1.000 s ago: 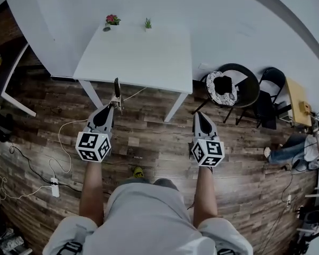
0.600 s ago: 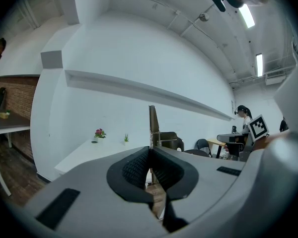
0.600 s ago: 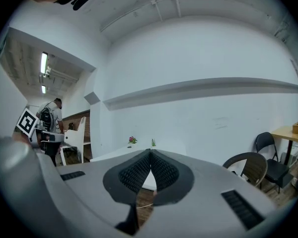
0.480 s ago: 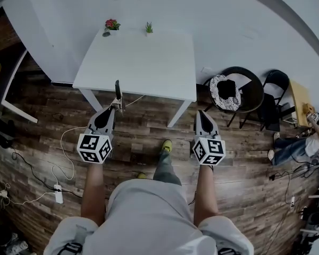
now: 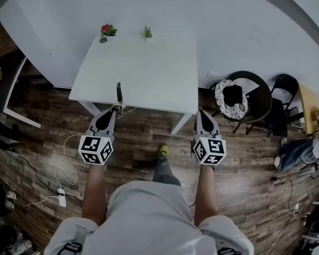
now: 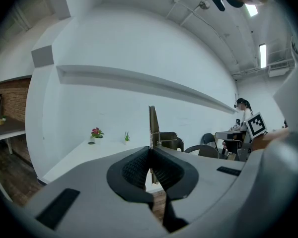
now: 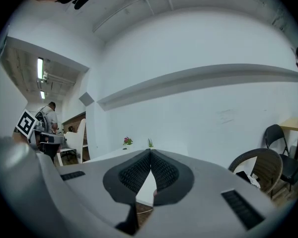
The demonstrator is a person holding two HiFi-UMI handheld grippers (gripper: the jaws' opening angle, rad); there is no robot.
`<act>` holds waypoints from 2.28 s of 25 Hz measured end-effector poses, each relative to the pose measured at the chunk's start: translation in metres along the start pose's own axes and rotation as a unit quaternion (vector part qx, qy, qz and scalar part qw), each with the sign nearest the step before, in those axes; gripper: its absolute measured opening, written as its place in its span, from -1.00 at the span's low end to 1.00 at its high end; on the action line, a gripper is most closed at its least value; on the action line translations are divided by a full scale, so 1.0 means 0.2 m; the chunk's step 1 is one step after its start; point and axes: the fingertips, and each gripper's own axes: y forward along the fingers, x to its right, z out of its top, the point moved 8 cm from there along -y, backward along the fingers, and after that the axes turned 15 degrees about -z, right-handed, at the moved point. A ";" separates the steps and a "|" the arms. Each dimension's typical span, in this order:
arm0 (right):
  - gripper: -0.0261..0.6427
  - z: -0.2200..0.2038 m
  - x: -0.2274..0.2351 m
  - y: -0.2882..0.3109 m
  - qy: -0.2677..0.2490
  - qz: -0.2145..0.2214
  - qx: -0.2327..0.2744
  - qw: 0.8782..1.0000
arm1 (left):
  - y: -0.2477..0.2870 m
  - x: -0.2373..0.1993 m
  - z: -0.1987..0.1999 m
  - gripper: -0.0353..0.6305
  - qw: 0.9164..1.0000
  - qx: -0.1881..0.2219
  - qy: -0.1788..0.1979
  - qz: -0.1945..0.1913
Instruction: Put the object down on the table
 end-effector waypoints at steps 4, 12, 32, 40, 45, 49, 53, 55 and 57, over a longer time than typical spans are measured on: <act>-0.90 -0.01 0.11 0.24 0.004 0.004 -0.011 1.000 | 0.24 -0.08 0.01 -0.82 1.000 -0.015 -0.002 0.005; -0.90 0.01 0.34 0.68 0.018 0.012 -0.028 0.999 | 0.71 -0.15 0.08 -0.82 0.999 -0.050 0.013 0.010; -0.90 0.17 0.51 1.32 0.006 0.062 -0.035 0.997 | 1.35 -0.27 0.24 -0.82 0.981 -0.133 0.140 0.032; -0.90 0.19 0.41 1.45 0.006 0.050 -0.032 0.998 | 1.43 -0.46 0.25 -0.82 0.985 -0.123 0.122 0.011; -0.90 0.19 0.37 1.51 0.012 0.043 -0.036 0.998 | 1.49 -0.54 0.26 -0.82 0.984 -0.130 0.119 0.002; -0.90 0.17 0.34 1.55 0.015 0.037 -0.042 0.998 | 1.54 -0.62 0.24 -0.82 0.978 -0.154 0.143 0.001; -0.90 0.15 0.33 1.58 0.016 0.034 -0.049 0.998 | 1.60 -0.66 0.23 -0.82 0.959 -0.195 0.204 -0.002; -0.90 0.14 0.31 1.59 0.017 0.033 -0.052 0.998 | 1.63 -0.67 0.22 -0.82 0.946 -0.218 0.240 -0.007; -0.90 0.13 0.30 1.60 0.018 0.032 -0.055 0.998 | 1.66 -0.69 0.20 -0.82 0.931 -0.241 0.272 -0.016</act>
